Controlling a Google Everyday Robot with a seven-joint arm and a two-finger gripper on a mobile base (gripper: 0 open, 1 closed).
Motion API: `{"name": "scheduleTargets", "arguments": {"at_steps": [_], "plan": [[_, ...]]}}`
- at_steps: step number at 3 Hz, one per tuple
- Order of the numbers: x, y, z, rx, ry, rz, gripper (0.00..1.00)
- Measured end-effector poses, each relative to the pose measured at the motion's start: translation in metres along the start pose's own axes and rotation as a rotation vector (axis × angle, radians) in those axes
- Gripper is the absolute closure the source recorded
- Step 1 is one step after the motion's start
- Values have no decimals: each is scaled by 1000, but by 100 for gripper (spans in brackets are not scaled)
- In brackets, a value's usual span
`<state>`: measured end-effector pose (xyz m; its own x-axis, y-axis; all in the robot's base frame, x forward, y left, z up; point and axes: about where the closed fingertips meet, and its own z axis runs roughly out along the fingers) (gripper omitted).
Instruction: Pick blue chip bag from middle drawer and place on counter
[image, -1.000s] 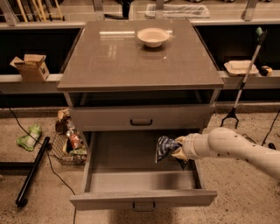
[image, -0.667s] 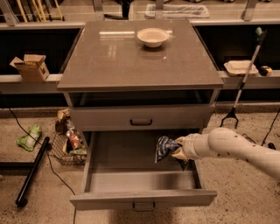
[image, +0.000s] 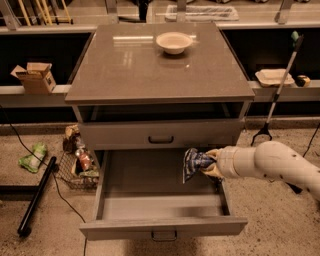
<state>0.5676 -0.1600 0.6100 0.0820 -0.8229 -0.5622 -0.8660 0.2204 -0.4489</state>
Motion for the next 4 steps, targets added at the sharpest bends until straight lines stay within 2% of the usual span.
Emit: {"name": "scheduleTargets", "arguments": {"at_steps": [2, 4], "plan": [[-89, -41, -107, 154, -38, -303, 100], [-97, -48, -110, 161, -47, -318, 100]]}}
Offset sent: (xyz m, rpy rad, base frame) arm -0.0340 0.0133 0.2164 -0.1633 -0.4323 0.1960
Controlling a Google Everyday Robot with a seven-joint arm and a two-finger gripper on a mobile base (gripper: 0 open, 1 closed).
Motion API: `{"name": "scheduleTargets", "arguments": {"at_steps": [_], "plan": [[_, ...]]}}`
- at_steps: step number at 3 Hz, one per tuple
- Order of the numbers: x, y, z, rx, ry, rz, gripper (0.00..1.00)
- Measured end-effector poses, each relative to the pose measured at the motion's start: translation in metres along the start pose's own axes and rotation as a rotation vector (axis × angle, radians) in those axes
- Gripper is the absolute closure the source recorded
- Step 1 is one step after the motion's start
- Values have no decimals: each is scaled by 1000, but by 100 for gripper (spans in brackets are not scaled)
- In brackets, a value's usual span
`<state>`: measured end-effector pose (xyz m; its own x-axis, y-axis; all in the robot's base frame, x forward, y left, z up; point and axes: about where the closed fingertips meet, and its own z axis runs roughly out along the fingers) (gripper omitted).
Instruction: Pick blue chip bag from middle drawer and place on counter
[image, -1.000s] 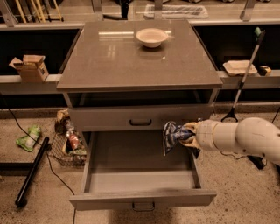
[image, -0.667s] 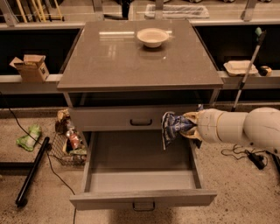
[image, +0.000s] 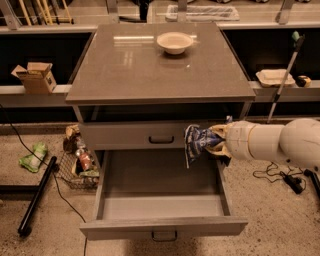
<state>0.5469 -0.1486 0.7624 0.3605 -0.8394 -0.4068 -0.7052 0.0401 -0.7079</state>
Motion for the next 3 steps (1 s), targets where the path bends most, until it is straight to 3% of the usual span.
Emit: {"name": "scheduleTargets", "arguments": {"at_steps": [1, 2, 3], "plan": [[-29, -46, -8, 21, -23, -80, 100], [-61, -110, -12, 69, -54, -174, 100], [-93, -175, 7, 104, -99, -224, 100]]}}
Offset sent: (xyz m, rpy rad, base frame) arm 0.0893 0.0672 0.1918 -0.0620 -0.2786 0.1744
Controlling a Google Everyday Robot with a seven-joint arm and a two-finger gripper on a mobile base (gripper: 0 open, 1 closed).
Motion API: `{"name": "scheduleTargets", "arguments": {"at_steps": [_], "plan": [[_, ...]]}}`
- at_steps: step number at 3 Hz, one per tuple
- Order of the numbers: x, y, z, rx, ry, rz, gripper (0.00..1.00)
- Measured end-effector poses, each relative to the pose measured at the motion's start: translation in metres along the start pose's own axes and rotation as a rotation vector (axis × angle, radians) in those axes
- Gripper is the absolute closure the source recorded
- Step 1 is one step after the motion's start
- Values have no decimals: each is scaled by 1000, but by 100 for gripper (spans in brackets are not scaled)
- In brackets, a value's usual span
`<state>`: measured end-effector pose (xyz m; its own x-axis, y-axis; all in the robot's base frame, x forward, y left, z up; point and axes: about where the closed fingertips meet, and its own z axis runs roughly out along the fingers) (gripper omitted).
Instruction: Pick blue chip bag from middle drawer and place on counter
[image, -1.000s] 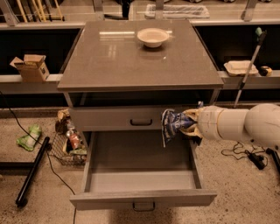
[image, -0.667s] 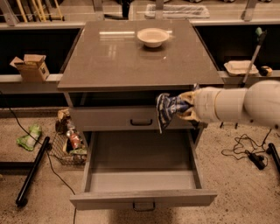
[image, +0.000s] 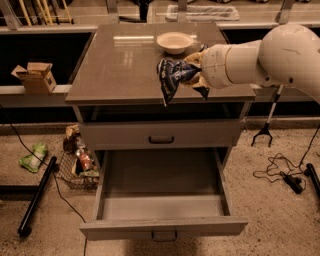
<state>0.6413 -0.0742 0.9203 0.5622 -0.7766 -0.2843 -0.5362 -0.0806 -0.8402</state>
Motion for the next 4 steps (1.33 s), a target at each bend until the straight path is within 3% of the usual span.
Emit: {"name": "scheduleTargets", "arguments": {"at_steps": [2, 4], "plan": [[-2, -6, 7, 3, -15, -14, 100], [-10, -48, 86, -30, -120, -91, 100]]}}
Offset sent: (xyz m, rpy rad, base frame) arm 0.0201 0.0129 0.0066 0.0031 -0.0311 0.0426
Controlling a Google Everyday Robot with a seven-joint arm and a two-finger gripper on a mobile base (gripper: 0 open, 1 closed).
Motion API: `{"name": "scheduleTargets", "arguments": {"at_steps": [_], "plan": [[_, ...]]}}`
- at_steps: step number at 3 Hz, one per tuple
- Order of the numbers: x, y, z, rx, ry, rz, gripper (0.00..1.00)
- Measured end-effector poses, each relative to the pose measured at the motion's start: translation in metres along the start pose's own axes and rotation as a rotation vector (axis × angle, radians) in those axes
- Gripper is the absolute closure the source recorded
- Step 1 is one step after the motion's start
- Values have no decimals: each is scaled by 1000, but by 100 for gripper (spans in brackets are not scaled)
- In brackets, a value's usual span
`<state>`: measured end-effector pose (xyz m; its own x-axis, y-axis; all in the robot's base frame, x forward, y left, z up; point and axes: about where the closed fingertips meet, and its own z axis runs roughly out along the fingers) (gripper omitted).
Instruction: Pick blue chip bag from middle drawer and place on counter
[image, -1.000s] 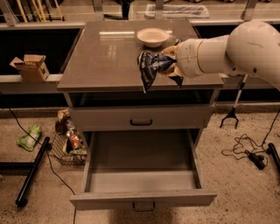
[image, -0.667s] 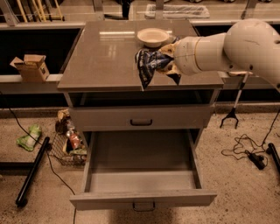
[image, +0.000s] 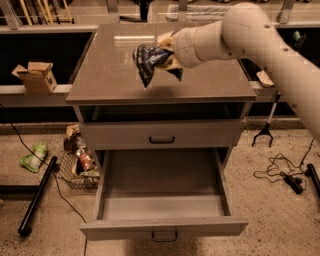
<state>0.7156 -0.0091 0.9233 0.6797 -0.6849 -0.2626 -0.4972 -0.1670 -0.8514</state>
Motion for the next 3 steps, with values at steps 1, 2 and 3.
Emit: {"name": "scheduleTargets", "arguments": {"at_steps": [1, 2, 3], "plan": [[-3, -27, 37, 19, -34, -9, 100], [-7, -41, 81, -6, -60, -7, 99], [-11, -42, 106, -41, -72, 5, 77]]}}
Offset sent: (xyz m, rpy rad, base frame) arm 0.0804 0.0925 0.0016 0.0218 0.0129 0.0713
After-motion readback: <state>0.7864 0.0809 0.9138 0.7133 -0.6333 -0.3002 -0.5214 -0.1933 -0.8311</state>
